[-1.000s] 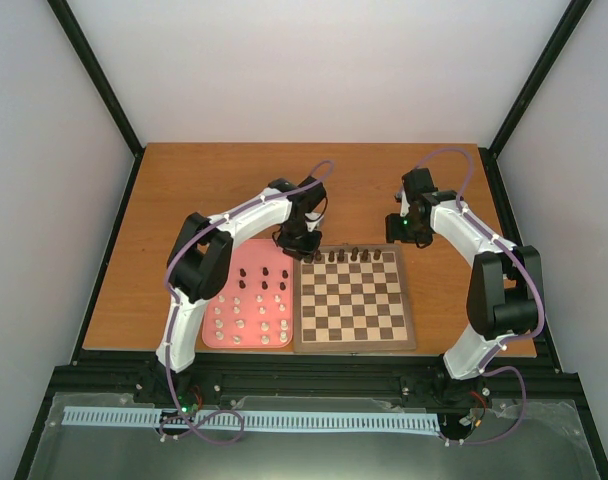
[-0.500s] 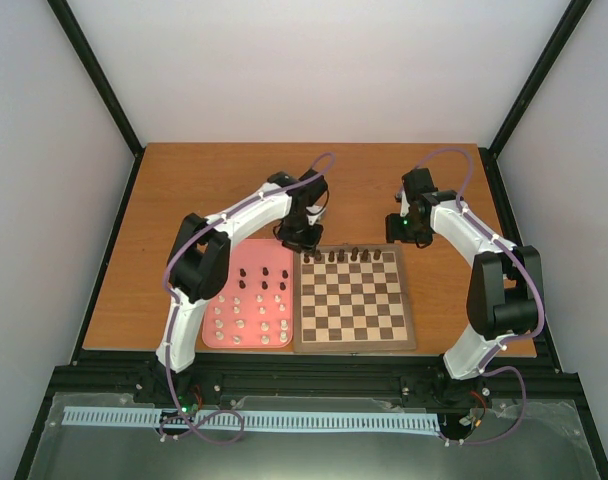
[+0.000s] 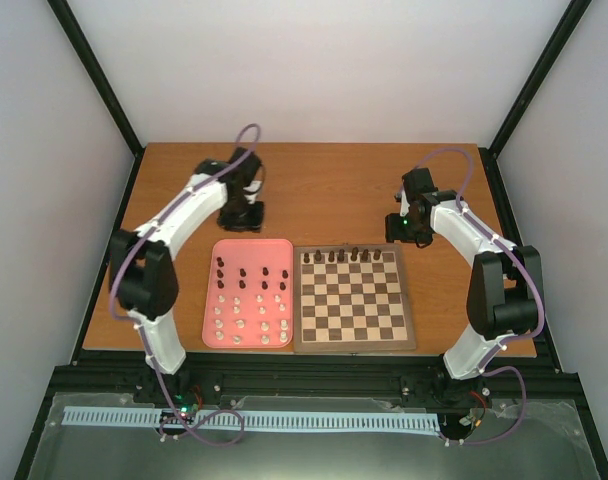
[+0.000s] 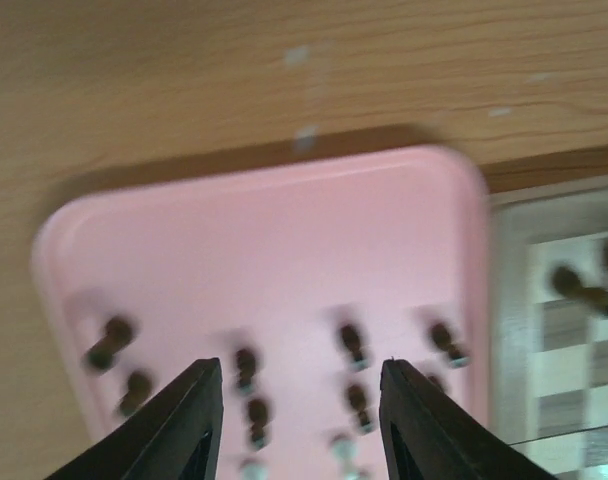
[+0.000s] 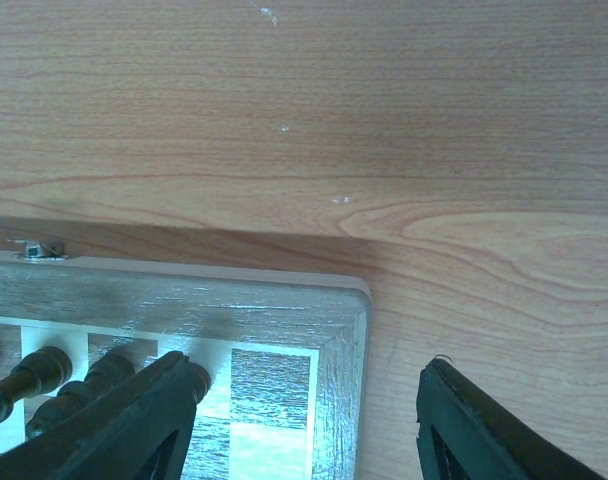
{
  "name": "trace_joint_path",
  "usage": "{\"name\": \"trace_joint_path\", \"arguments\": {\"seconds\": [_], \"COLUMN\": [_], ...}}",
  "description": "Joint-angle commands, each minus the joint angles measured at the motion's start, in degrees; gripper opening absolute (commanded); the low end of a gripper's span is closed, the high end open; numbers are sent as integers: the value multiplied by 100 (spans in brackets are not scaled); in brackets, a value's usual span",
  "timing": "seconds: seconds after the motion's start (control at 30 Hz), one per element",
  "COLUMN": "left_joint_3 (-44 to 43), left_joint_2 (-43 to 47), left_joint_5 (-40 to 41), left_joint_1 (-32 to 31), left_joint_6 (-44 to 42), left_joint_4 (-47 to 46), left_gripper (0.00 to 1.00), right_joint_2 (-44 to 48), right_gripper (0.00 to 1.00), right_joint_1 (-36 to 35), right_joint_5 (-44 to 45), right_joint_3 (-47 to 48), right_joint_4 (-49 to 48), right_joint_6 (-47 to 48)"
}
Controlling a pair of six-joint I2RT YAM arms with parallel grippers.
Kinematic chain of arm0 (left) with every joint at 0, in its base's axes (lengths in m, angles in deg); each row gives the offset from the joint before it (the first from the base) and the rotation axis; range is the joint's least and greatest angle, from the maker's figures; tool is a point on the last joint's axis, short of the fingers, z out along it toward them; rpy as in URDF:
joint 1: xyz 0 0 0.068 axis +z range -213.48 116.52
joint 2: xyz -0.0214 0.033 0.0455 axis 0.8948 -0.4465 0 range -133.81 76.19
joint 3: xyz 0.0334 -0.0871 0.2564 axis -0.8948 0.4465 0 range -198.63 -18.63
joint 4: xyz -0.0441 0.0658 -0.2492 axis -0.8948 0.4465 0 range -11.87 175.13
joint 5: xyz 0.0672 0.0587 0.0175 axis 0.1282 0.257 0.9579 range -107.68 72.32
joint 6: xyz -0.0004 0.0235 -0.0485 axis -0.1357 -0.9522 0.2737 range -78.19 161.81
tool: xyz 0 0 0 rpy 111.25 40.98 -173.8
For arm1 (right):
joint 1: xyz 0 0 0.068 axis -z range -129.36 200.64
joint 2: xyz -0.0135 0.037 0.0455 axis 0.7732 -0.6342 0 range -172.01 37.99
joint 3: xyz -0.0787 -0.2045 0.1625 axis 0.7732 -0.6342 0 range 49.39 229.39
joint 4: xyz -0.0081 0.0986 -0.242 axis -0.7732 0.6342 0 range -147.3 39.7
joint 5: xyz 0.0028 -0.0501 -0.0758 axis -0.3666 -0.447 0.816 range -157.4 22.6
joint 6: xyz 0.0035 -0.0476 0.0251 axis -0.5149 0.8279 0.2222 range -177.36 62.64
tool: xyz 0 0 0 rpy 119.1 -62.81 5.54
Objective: Set up the chess pieces on the board
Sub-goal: Pick up the chess piece from the storage box.
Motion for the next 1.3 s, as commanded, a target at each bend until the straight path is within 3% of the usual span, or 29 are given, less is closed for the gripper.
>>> {"name": "trace_joint_path", "arguments": {"seconds": [0.0,0.3,0.57,1.07,1.27], "left_joint_3": [1143,2219,2204,2544,2482], "left_joint_2": [644,865,679,356,225], "left_joint_5": [186,269,344,293,285], "left_joint_1": [545,1109,1475,1586,1595], "left_joint_6": [291,442,236,136,151], "left_joint_4": [-321,-919,-1077,-1347,-1407], "left_gripper": [50,50,50,49,39], "right_joint_2": [45,42,122,41,22], "right_gripper": [60,60,60,61,61], "right_joint_1": [58,51,54,55,54], "right_joint_5": [-93,-147,-109,-77,-74], "right_joint_3": [0,31,-30,66,67], "right_joint_4": [-79,-53,-18,22,18], "right_joint_6": [40,40,58,58,60]}}
